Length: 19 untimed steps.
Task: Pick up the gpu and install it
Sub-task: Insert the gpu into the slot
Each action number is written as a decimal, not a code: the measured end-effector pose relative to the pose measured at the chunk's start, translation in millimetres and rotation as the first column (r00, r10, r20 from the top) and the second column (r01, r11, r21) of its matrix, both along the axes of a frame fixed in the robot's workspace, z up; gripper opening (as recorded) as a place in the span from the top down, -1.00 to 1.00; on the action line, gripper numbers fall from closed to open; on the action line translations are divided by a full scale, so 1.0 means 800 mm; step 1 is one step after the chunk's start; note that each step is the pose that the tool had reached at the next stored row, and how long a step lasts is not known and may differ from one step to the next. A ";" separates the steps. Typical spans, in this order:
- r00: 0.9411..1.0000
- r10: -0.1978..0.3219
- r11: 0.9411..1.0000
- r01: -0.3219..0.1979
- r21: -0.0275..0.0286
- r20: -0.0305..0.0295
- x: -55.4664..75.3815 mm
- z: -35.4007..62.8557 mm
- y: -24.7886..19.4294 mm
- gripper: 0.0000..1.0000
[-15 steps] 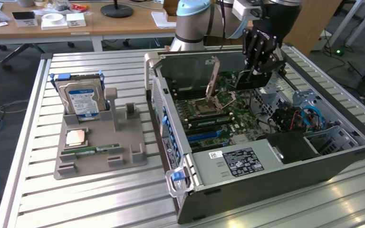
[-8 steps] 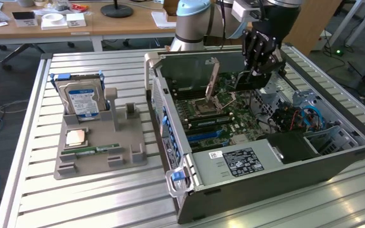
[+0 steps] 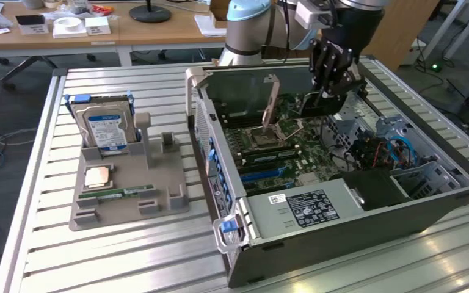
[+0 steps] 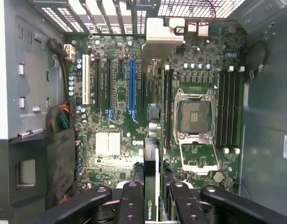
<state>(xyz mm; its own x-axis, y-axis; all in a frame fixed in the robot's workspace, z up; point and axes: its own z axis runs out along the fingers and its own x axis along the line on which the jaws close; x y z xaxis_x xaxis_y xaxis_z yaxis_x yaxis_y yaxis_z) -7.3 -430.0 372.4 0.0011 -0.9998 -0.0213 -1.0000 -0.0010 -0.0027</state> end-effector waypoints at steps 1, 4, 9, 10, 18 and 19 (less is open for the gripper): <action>1.000 0.000 1.000 0.000 0.000 0.000 -0.001 0.000 0.0000 0.47; 1.000 0.000 1.000 0.000 0.000 0.000 -0.002 0.000 0.0000 0.47; 1.000 0.000 1.000 0.000 0.000 0.000 -0.002 0.000 -0.0001 0.47; 1.000 0.000 1.000 0.000 0.000 0.000 -0.002 -0.001 -0.0006 0.47; 1.000 0.000 1.000 0.000 0.000 0.000 -0.002 0.000 -0.0090 0.47; 1.000 0.000 1.000 0.000 0.000 0.000 -0.002 0.000 -0.0102 0.47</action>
